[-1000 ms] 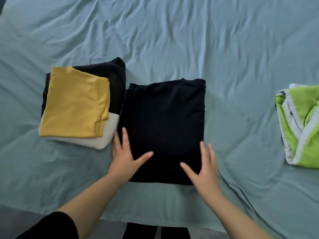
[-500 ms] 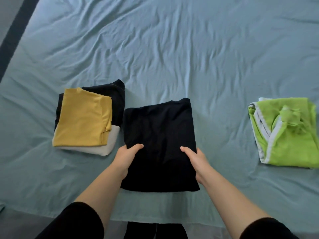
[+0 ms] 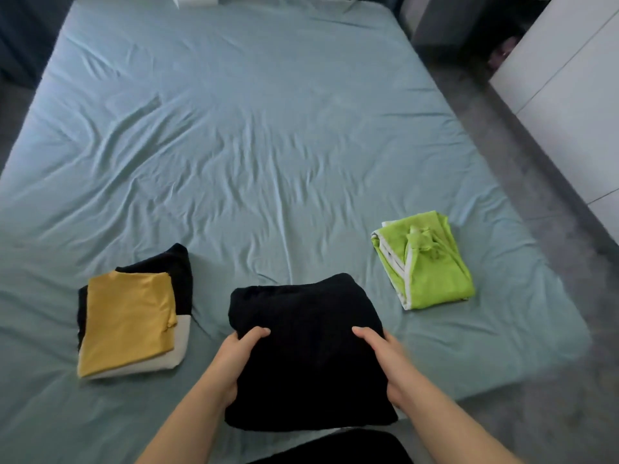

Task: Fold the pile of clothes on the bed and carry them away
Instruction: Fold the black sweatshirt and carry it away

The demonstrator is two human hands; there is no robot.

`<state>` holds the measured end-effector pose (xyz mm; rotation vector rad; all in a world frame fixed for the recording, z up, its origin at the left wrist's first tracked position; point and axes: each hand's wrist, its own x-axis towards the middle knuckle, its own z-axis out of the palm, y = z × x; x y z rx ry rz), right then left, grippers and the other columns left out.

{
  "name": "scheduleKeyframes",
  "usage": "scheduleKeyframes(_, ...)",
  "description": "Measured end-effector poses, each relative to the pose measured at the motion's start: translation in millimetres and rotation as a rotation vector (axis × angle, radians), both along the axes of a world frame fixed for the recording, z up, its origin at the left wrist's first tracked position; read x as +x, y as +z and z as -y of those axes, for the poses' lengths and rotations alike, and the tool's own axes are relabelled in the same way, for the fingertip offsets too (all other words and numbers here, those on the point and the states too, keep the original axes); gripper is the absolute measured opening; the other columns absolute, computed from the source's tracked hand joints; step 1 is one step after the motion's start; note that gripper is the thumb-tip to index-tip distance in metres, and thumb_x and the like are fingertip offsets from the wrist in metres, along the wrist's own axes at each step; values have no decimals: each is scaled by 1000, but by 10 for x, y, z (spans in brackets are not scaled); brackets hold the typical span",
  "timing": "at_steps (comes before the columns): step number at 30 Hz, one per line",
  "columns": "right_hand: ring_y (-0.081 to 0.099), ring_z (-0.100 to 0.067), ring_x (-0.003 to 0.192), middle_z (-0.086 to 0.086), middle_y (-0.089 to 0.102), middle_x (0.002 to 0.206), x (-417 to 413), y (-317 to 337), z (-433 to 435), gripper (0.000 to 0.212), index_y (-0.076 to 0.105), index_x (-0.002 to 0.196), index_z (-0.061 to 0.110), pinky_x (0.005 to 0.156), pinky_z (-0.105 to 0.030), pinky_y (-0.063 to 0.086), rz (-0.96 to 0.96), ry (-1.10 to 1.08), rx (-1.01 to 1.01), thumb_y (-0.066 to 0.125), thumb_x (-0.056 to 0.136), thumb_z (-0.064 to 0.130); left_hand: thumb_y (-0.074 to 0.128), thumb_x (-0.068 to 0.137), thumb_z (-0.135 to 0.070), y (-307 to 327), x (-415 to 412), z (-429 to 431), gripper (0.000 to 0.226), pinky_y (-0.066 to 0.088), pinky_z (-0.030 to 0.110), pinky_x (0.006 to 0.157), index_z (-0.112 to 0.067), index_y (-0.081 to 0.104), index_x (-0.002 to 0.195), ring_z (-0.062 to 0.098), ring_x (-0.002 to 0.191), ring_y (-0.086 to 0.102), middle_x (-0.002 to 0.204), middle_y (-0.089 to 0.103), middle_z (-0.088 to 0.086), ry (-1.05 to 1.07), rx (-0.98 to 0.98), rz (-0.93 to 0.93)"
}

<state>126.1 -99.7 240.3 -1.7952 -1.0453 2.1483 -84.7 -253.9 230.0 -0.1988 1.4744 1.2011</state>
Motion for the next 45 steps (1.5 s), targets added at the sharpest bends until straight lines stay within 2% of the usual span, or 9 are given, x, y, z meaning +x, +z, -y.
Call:
scheduleKeyframes(6, 72, -32, 88, -11, 75, 97, 436, 130, -461, 47, 63, 110, 18, 76, -48, 59, -9, -51, -11, 80, 68, 31, 71, 81, -29, 132, 328, -566, 32, 58, 36, 66, -16, 62, 109, 26, 81, 74, 89, 76, 7, -56, 44, -73)
scheduleKeyframes(21, 73, -14, 76, 0, 76, 87, 1867, 265, -3635, 21, 67, 102, 21, 54, -22, 55, -76, 96, 177, 71, 81, 26, 70, 83, -29, 302, 1957, -3469, 28, 58, 40, 78, -17, 65, 108, 26, 86, 73, 92, 76, 8, 5, 108, -201)
scheduleKeyframes(27, 71, -13, 93, 4, 74, 103, 1782, -88, -4423, 31, 71, 102, 28, 68, -22, 57, -173, 113, 307, 74, 75, 44, 76, 71, -51, -5, 1864, -4128, 41, 58, 33, 72, -32, 64, 105, 16, 87, 73, 96, 75, -7, 31, 194, -299)
scheduleKeyframes(30, 66, -13, 103, 3, 67, 119, 1895, -818, -4488, 51, 60, 125, 24, 82, -25, 52, 21, 178, 379, 65, 82, 52, 72, 74, -60, -637, 2009, -4192, 60, 53, 31, 86, -34, 54, 125, 12, 99, 68, 111, 70, -11, -30, 124, -299)
scheduleKeyframes(33, 52, -23, 125, -7, 50, 141, 2189, -1691, -4308, 66, 25, 150, 21, 106, -39, 41, 250, 396, 289, 59, 94, 27, 67, 87, -40, -1344, 2296, -4084, 66, 48, 30, 87, -31, 33, 143, 12, 100, 60, 119, 60, -7, -139, -52, -276)
scheduleKeyframes(37, 49, -25, 129, -7, 49, 143, 2408, -2190, -4111, 59, 31, 149, 23, 109, -42, 38, 338, 378, 335, 53, 96, 12, 63, 92, -16, -1737, 2520, -3945, 79, 38, 40, 110, -30, 15, 153, 21, 128, 47, 147, 43, 3, -133, -146, -347)
scheduleKeyframes(39, 47, -28, 128, -12, 49, 140, 2416, -2212, -4086, 62, 27, 150, 21, 107, -42, 38, 505, 480, 503, 55, 95, 25, 62, 91, -31, -1739, 2503, -3961, 86, 31, 45, 114, -32, 4, 154, 23, 138, 35, 155, 27, 5, -221, -291, -549)
scheduleKeyframes(41, 50, -32, 119, -14, 53, 129, 2330, -2142, -4093, 63, 30, 149, 19, 99, -43, 42, 650, 549, 857, 56, 93, 34, 54, 90, -48, -1708, 2447, -4058, 85, 24, 45, 117, -34, -1, 153, 23, 144, 23, 158, 17, 4, -363, -416, -945)
scheduleKeyframes(45, 37, -21, 136, -4, 43, 145, 1755, -2126, -4213, 52, 32, 147, 23, 112, -41, 29, 380, 697, 1380, 40, 99, 39, 31, 93, -56, -1826, 2334, -4624, 70, -4, 36, 120, -44, -6, 151, 13, 149, -2, 162, 1, -5, -481, -212, -1507)
